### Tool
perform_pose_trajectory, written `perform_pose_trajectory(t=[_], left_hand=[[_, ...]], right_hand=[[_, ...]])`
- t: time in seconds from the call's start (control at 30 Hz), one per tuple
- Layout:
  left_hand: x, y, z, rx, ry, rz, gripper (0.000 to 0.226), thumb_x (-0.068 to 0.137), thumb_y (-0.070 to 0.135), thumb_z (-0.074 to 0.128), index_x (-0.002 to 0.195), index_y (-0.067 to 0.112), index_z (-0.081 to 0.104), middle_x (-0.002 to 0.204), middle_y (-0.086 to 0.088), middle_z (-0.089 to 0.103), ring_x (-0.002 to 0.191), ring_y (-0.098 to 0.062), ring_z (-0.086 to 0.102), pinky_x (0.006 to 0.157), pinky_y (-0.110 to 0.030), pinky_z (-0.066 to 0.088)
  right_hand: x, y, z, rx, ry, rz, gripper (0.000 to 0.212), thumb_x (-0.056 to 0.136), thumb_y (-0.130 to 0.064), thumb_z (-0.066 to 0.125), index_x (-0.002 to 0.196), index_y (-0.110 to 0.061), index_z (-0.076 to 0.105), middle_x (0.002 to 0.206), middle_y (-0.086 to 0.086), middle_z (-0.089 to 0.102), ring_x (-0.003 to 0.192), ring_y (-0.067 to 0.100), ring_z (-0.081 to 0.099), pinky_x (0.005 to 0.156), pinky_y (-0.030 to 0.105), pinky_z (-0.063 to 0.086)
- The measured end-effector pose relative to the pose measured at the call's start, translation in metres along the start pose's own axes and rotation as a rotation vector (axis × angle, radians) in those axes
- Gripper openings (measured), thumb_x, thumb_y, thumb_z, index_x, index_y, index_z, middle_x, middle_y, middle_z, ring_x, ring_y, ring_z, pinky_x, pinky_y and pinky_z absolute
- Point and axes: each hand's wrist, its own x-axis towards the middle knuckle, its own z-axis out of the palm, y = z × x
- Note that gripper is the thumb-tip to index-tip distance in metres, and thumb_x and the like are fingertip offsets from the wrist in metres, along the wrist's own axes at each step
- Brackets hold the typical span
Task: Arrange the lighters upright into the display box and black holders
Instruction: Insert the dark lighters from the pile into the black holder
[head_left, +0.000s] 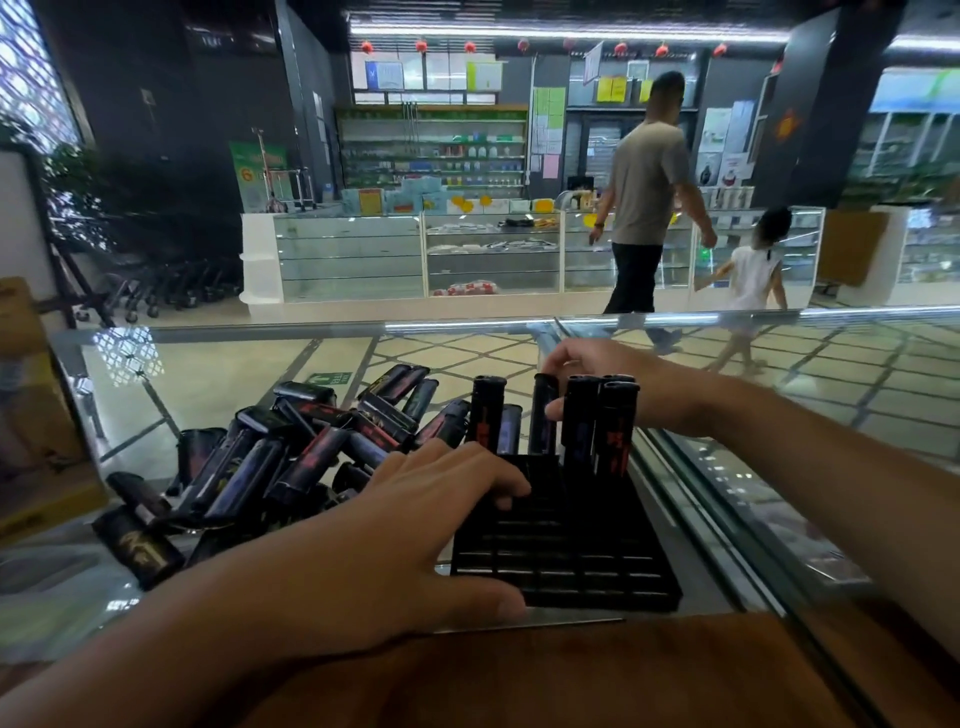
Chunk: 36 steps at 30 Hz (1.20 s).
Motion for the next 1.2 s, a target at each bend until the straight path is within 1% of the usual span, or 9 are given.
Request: perform_pose_trajectory(t=[0.13, 0.27, 0.37, 0.43, 0.53, 0.63, 0.8, 0.97, 1.2], left_hand=[[0.000, 0.000, -0.001, -0.013, 0.009, 0.012, 0.057, 0.082, 0.071, 0.057, 0.130, 0.058, 0.030, 0.127, 0.043, 0.030, 0.126, 0.012, 0.026, 0.109, -0.026, 0.031], [0.001, 0.000, -0.001, -0.038, 0.020, 0.002, 0.062, 0.081, 0.071, 0.060, 0.132, 0.060, 0.026, 0.126, 0.042, 0.030, 0.126, 0.012, 0.027, 0.108, -0.026, 0.034], [0.000, 0.004, -0.003, -0.048, 0.028, 0.003, 0.070, 0.078, 0.072, 0.059, 0.133, 0.066, 0.017, 0.124, 0.044, 0.029, 0.123, 0.017, 0.024, 0.100, -0.018, 0.034], [0.000, 0.007, -0.007, -0.093, 0.122, 0.003, 0.065, 0.076, 0.072, 0.059, 0.131, 0.067, 0.025, 0.123, 0.042, 0.035, 0.120, 0.017, 0.029, 0.097, -0.016, 0.036], [0.003, 0.004, -0.009, -0.222, 0.531, 0.019, 0.040, 0.079, 0.065, 0.063, 0.116, 0.054, 0.051, 0.108, 0.025, 0.060, 0.100, 0.001, 0.057, 0.081, -0.022, 0.050], [0.004, 0.006, -0.013, -0.345, 0.819, 0.026, 0.027, 0.078, 0.052, 0.066, 0.103, 0.042, 0.060, 0.091, 0.017, 0.068, 0.074, -0.003, 0.062, 0.064, -0.020, 0.049], [0.002, 0.015, -0.011, -0.380, 0.835, -0.013, 0.036, 0.073, 0.054, 0.075, 0.101, 0.039, 0.058, 0.078, 0.009, 0.068, 0.057, -0.005, 0.058, 0.058, -0.023, 0.046], [0.005, 0.015, -0.008, -0.305, 0.798, -0.048, 0.031, 0.075, 0.045, 0.072, 0.100, 0.035, 0.056, 0.073, 0.010, 0.067, 0.058, -0.008, 0.059, 0.059, -0.018, 0.042], [0.004, -0.007, -0.023, -0.390, 0.891, -0.136, 0.014, 0.095, 0.024, 0.058, 0.108, 0.030, 0.057, 0.081, 0.005, 0.071, 0.062, -0.012, 0.067, 0.062, -0.039, 0.055]], right_hand=[[-0.001, -0.003, -0.005, 0.119, 0.184, -0.078, 0.025, 0.089, -0.007, 0.071, 0.111, -0.012, 0.059, 0.086, 0.003, 0.072, 0.077, 0.013, 0.069, 0.066, 0.025, 0.053], [-0.007, -0.014, -0.011, 0.152, 0.412, -0.213, 0.027, 0.092, -0.006, 0.066, 0.117, -0.015, 0.058, 0.075, 0.000, 0.069, 0.073, 0.017, 0.067, 0.079, 0.036, 0.055], [-0.017, -0.032, -0.018, 0.153, 0.523, -0.340, 0.032, 0.094, -0.003, 0.061, 0.120, -0.022, 0.061, 0.071, -0.005, 0.062, 0.068, 0.012, 0.059, 0.073, 0.030, 0.054], [-0.028, -0.048, -0.019, 0.130, 0.565, -0.405, 0.030, 0.094, -0.001, 0.060, 0.115, -0.021, 0.065, 0.072, -0.005, 0.060, 0.067, 0.012, 0.057, 0.071, 0.031, 0.054], [-0.040, -0.072, -0.014, 0.125, 0.569, -0.454, 0.024, 0.092, -0.002, 0.064, 0.109, -0.020, 0.066, 0.071, -0.004, 0.061, 0.063, 0.014, 0.056, 0.065, 0.031, 0.053], [-0.048, -0.090, 0.004, 0.092, 0.505, -0.457, 0.020, 0.089, -0.009, 0.069, 0.102, -0.023, 0.066, 0.075, -0.005, 0.066, 0.063, 0.010, 0.059, 0.061, 0.026, 0.052], [-0.049, -0.084, 0.039, 0.052, 0.438, -0.411, 0.020, 0.085, -0.016, 0.075, 0.103, -0.019, 0.066, 0.079, 0.002, 0.070, 0.067, 0.011, 0.061, 0.067, 0.037, 0.056], [-0.047, -0.080, 0.041, -0.001, 0.401, -0.397, 0.022, 0.086, -0.016, 0.075, 0.105, -0.021, 0.066, 0.080, -0.002, 0.072, 0.071, 0.009, 0.066, 0.073, 0.029, 0.057], [-0.041, -0.072, 0.007, 0.091, 0.526, -0.349, 0.020, 0.093, -0.010, 0.064, 0.104, -0.026, 0.064, 0.085, -0.004, 0.073, 0.072, 0.010, 0.065, 0.078, 0.031, 0.055]])
